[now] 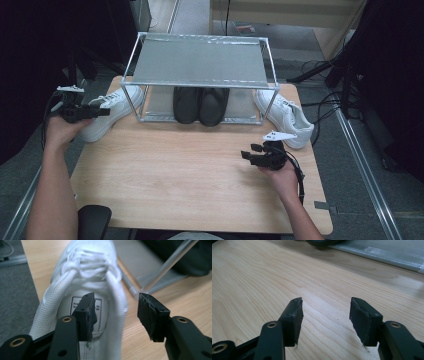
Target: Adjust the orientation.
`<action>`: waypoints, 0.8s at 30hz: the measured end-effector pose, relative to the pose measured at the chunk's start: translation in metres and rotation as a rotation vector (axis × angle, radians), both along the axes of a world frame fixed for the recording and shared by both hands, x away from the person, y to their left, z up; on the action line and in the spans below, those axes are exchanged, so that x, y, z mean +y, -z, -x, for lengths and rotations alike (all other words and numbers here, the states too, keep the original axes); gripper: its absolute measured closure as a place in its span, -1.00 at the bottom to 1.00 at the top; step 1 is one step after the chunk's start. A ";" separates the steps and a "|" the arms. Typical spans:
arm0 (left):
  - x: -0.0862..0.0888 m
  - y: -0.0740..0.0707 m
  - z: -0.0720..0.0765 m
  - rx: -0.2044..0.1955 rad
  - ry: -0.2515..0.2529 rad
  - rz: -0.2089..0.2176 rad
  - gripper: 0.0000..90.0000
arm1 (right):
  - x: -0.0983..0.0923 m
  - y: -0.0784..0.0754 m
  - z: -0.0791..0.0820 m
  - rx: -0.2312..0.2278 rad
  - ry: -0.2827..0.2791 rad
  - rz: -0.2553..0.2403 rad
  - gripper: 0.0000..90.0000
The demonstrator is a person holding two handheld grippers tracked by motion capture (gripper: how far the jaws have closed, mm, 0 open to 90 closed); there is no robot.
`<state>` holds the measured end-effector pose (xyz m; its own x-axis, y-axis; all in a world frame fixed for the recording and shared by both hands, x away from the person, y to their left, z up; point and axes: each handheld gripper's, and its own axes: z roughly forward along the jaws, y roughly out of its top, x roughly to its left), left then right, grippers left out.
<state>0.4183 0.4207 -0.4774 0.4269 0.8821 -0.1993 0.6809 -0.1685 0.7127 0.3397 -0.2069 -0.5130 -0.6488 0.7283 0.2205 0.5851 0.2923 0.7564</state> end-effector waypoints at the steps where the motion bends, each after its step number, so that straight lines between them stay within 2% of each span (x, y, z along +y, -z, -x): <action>1: 0.000 0.000 0.000 0.000 0.000 0.000 0.15 | 0.000 0.000 0.000 0.000 0.001 0.000 0.01; 2: -0.002 0.001 -0.002 -0.003 0.010 0.019 0.18 | -0.001 0.000 0.000 0.001 0.002 0.000 0.01; 3: -0.002 0.001 -0.002 -0.003 0.010 0.019 0.24 | -0.001 0.000 0.000 0.001 0.002 0.000 0.01; 4: -0.005 0.003 -0.003 0.004 0.010 -0.027 0.31 | -0.001 0.001 0.000 0.005 0.006 0.002 0.01; 9: -0.005 0.003 -0.003 0.002 0.030 -0.024 0.67 | -0.001 0.001 -0.001 0.002 0.007 -0.002 0.01; 11: -0.005 0.003 -0.003 -0.003 0.032 -0.022 0.73 | -0.001 0.001 -0.001 0.003 0.006 -0.002 0.01; 17: -0.005 0.001 -0.002 0.007 0.033 -0.020 0.80 | -0.001 0.002 -0.001 0.003 0.003 -0.005 0.01; 20: -0.005 -0.003 -0.001 -0.010 0.023 -0.026 0.81 | -0.001 0.002 -0.002 0.010 0.005 -0.012 0.02; 24: -0.002 -0.013 0.004 -0.037 -0.010 0.003 0.82 | 0.000 0.002 -0.002 0.009 0.004 -0.010 0.02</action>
<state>0.4148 0.4185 -0.4649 0.4255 0.8856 -0.1862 0.6553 -0.1596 0.7383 0.3417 -0.2071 -0.5146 -0.6442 0.7284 0.2335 0.5927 0.2824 0.7543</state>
